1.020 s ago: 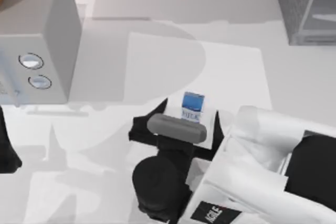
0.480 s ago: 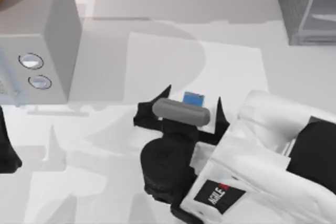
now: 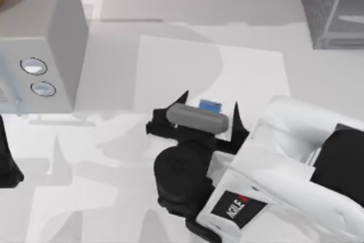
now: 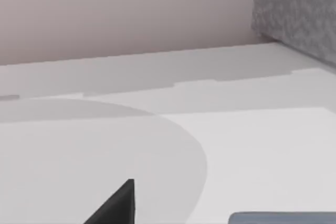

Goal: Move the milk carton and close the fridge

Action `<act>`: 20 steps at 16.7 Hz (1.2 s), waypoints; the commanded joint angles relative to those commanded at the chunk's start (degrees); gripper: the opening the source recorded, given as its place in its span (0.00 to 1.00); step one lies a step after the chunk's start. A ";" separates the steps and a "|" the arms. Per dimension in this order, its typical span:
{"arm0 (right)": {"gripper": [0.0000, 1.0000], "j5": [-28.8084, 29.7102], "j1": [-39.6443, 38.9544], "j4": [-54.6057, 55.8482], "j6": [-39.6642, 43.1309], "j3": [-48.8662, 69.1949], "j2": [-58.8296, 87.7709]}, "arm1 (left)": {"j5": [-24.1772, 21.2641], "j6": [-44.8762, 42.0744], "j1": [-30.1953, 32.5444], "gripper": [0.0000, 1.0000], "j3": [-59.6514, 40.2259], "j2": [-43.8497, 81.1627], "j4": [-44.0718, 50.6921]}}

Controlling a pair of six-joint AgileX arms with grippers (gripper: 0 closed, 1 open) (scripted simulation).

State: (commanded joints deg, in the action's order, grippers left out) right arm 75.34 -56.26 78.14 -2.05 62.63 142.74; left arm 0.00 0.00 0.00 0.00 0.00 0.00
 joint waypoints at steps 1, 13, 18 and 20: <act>0.70 0.00 0.00 0.00 0.00 0.00 0.00 | 0.00 0.00 0.00 1.00 0.00 0.00 0.00; 0.00 0.00 0.00 0.00 0.00 0.00 0.00 | 0.00 0.00 0.00 1.00 0.00 0.00 0.00; 0.00 0.00 0.00 0.00 0.00 0.00 0.00 | 0.00 0.00 0.00 1.00 0.00 0.00 0.00; 0.00 -0.04 -0.20 -0.21 -0.06 -0.10 -0.31 | 0.00 0.00 0.00 1.00 0.00 0.00 0.00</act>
State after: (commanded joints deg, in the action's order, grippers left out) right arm 75.30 -56.45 77.93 -2.11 62.52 142.43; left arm 0.00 0.00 0.00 0.00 0.00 0.00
